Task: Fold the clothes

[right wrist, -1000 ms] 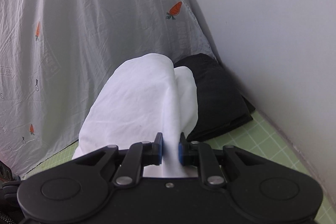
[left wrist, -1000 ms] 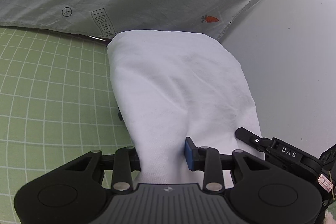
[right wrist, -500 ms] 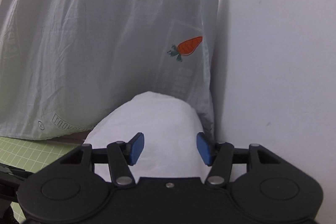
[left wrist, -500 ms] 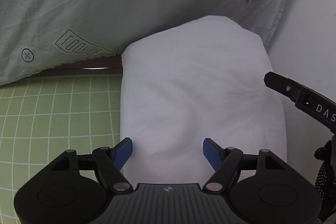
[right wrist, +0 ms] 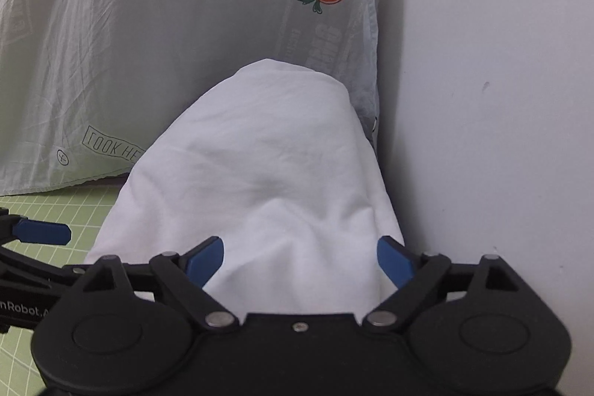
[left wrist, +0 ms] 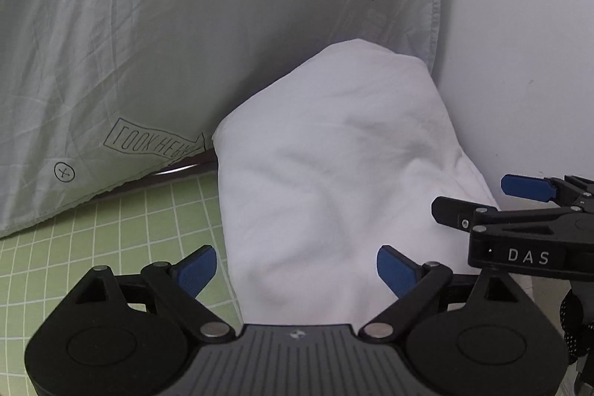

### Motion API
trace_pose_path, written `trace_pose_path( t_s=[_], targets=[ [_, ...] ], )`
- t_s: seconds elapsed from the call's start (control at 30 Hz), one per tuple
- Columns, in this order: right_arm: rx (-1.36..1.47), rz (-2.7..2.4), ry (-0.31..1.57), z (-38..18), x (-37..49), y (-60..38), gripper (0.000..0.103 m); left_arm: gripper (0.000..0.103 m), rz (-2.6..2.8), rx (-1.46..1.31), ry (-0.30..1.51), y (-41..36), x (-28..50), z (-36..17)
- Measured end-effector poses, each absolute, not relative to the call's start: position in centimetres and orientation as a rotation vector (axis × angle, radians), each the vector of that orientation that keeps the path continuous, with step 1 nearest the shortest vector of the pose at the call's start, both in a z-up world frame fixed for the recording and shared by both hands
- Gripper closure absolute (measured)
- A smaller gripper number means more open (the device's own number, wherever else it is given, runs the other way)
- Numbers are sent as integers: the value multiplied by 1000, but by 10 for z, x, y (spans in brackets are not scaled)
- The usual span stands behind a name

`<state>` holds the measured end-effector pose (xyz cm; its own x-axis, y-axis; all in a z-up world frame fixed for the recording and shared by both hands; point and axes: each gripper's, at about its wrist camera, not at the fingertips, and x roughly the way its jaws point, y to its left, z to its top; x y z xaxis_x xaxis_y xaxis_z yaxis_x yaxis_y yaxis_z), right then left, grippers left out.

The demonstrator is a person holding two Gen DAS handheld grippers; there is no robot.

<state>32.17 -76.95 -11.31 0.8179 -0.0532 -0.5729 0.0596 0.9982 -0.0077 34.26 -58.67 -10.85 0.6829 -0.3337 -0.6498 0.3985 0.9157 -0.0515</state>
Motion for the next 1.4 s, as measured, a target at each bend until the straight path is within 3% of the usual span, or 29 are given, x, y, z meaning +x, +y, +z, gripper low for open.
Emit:
trace_pose_path(
  t_s=[0.27,0.5,0.87,1.4],
  targets=[
    [42,-212,583,-72,238,-739,1,0,-316,150,473,-561,238,-41],
    [70,-261,571,-47,155,-717,0,0,-400,46,458,-529,161,-5],
    [75,-356,565,-43,64,-672,0,0,-478,62,490,-484,115,-4],
    [98,-399,608,-49,9,-627,0,0,-536,96,559,-444,76,-17]
  ],
)
